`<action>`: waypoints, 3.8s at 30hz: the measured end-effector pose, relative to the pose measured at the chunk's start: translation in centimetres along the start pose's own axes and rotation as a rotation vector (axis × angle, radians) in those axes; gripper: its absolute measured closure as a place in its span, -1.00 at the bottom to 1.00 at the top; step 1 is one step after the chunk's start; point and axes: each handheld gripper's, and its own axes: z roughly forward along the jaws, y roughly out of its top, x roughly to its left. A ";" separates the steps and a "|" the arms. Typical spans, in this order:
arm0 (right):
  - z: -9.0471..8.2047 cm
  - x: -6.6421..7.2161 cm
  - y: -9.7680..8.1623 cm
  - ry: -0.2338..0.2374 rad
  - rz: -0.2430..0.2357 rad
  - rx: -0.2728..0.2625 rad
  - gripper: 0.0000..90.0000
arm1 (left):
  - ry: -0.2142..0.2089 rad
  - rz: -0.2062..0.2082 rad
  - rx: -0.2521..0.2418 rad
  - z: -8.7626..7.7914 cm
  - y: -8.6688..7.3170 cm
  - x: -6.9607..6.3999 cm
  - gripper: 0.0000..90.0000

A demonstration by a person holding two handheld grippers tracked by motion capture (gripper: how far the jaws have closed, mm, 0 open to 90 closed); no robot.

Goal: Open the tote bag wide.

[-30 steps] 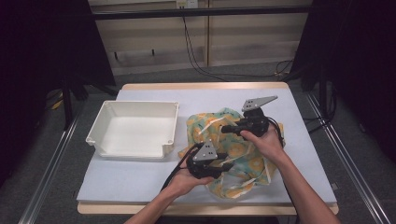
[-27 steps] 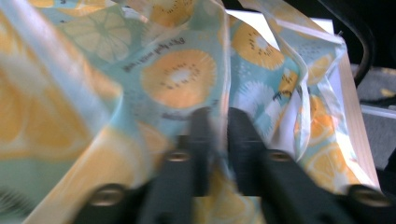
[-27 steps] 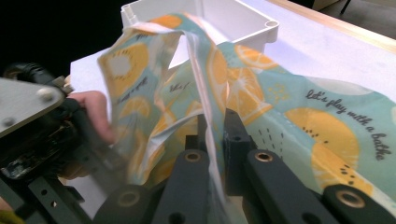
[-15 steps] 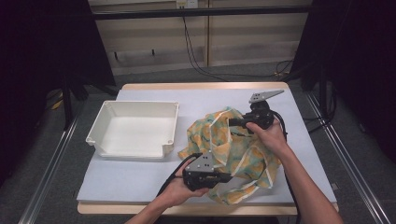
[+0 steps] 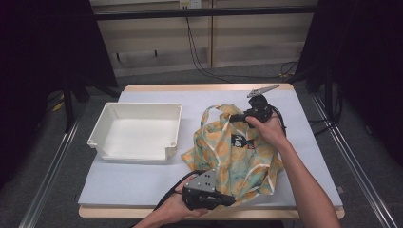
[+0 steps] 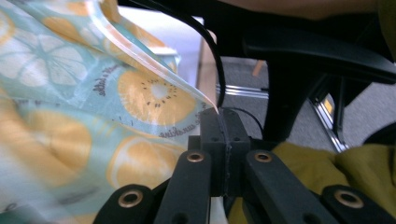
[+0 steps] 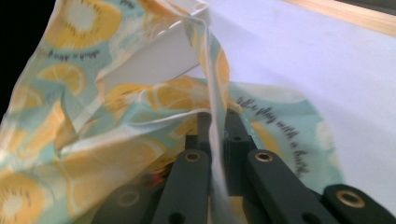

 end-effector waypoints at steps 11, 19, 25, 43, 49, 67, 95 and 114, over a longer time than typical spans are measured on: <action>2.5 -1.9 -1.2 -0.060 0.064 0.070 0.88 | 0.018 -0.020 -0.004 -0.4 -0.7 0.6 1.00; 0.5 -1.5 -1.2 -0.104 0.060 0.032 0.16 | 0.076 -0.055 -0.078 -1.9 -0.4 1.6 0.68; -2.3 -0.3 -0.7 -0.143 0.030 -0.011 -0.30 | 0.116 -0.065 -0.126 -2.4 0.5 2.0 0.57; -10.0 1.8 -1.7 -0.161 0.002 -0.173 -0.48 | 0.188 -0.064 -0.191 -3.0 3.4 4.3 0.36; -10.5 3.3 -3.2 -0.140 -0.027 -0.163 -0.15 | 0.202 -0.088 -0.205 -1.9 4.7 6.4 0.30; -5.2 1.5 -5.6 -0.142 -0.021 -0.027 -0.54 | 0.267 -0.078 -0.054 3.8 4.3 10.9 -0.19; -3.6 -2.1 -5.8 -0.155 0.103 -0.022 0.66 | 0.089 -0.093 -0.061 2.1 3.5 7.2 1.00; -2.1 -5.2 -6.0 -0.257 0.172 -0.003 0.84 | -0.015 -0.016 0.005 1.6 2.9 3.3 1.00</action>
